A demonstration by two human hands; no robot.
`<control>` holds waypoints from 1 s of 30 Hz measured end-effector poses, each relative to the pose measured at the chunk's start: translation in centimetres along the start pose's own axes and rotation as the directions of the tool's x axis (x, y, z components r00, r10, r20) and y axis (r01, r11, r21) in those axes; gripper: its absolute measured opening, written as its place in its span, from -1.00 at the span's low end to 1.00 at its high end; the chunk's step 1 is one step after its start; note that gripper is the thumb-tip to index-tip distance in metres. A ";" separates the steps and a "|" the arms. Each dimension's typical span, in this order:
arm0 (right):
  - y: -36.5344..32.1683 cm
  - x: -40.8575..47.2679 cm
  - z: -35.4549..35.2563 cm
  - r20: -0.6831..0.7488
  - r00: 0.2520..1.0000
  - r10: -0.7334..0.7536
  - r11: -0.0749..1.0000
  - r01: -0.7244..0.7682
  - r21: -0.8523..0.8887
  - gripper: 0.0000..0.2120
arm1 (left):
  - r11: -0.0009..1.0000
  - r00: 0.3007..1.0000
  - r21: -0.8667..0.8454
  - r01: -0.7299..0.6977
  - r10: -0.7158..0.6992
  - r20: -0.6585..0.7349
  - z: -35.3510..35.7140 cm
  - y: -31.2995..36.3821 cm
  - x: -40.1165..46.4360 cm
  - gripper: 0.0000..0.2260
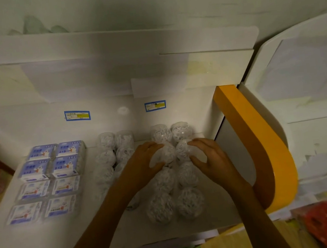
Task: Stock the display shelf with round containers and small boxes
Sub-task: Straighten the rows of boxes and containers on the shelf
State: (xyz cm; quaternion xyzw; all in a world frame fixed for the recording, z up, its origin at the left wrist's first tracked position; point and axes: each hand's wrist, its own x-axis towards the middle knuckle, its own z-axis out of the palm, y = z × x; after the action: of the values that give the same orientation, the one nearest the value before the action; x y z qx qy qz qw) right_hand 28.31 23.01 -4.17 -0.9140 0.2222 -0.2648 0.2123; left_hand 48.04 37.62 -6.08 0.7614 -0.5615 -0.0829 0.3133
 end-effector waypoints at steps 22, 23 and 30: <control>0.3 -3.5 -0.2 0.233 0.973 -0.008 1.000 0.010 -0.007 -0.54 | 0.997 0.993 -0.028 0.067 -0.064 0.103 1.6 3.8 -3.9 -0.54; 0.3 -3.6 -0.2 0.236 0.972 -0.003 1.000 0.005 -0.009 -0.53 | 0.997 0.994 -0.022 0.073 -0.071 0.085 1.7 3.8 -4.1 -0.54; -2.3 -7.6 -1.3 0.133 0.987 -0.092 0.996 0.092 0.007 -0.49 | 0.996 0.996 0.050 0.072 -0.069 -0.064 -0.6 5.3 -9.2 -0.55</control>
State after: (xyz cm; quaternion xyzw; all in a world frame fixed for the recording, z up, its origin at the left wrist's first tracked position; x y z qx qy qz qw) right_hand 22.43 28.48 -5.01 -0.9389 0.1649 -0.2129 0.2144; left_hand 40.85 45.32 -4.66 0.7910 -0.5260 -0.0552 0.3075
